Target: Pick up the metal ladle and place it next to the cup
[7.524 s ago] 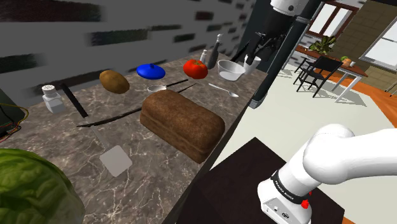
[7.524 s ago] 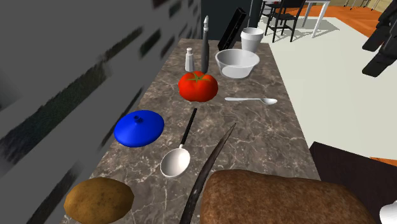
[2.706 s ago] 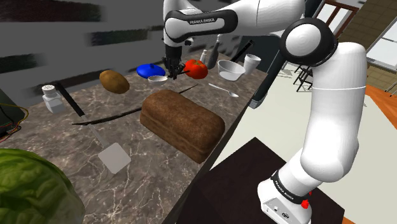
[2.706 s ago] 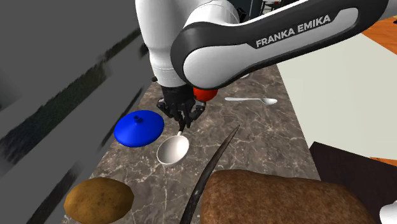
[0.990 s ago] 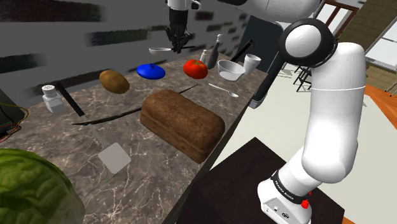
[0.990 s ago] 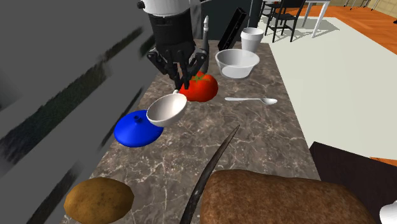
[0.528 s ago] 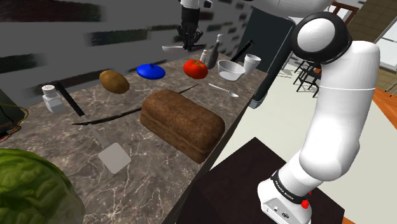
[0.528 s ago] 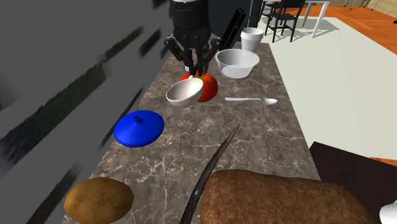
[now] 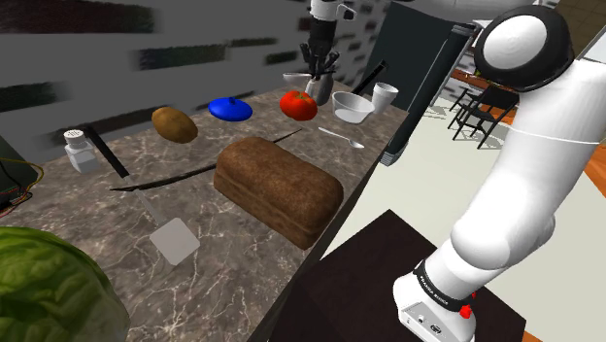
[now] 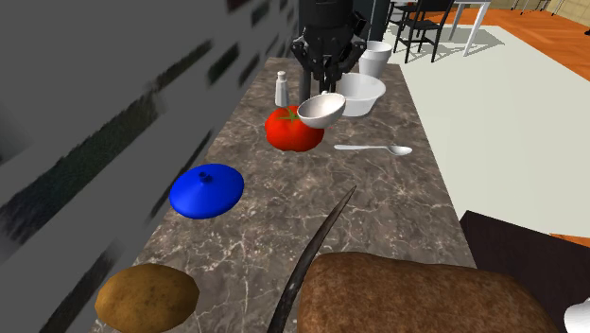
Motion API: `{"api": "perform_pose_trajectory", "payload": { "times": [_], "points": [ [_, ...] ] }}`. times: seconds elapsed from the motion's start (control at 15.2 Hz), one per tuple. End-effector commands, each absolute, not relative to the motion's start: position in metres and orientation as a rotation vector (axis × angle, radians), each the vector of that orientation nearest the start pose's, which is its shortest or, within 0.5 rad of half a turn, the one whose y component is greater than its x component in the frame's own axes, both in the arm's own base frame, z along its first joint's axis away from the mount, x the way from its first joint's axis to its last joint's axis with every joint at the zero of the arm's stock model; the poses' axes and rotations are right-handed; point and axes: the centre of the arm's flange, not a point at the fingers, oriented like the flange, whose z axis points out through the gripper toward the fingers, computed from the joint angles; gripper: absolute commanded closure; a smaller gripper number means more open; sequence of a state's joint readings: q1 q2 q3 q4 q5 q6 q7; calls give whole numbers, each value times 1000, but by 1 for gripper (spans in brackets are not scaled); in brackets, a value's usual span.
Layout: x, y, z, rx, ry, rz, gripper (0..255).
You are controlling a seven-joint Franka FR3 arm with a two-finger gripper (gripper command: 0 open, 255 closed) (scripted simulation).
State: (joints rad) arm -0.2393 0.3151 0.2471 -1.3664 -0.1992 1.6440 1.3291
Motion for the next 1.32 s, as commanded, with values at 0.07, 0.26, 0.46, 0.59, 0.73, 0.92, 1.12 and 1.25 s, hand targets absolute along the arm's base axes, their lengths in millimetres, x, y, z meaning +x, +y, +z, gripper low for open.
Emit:
{"api": "perform_pose_trajectory", "payload": {
  "times": [0.07,0.26,0.46,0.59,0.73,0.92,1.12,1.25],
  "points": [
    [640,-78,541,-2577,1987,-87,255],
    [630,-117,541,-2577,1987,-87,255],
    [620,-155,541,-2577,1987,-87,255],
    [613,-180,541,-2577,1987,-87,255],
    [606,-206,541,-2577,1987,-87,255],
    [596,-244,541,-2577,1987,-87,255],
    [586,-283,541,-2577,1987,-87,255],
    [579,-308,541,-2577,1987,-87,255]
  ]
}}
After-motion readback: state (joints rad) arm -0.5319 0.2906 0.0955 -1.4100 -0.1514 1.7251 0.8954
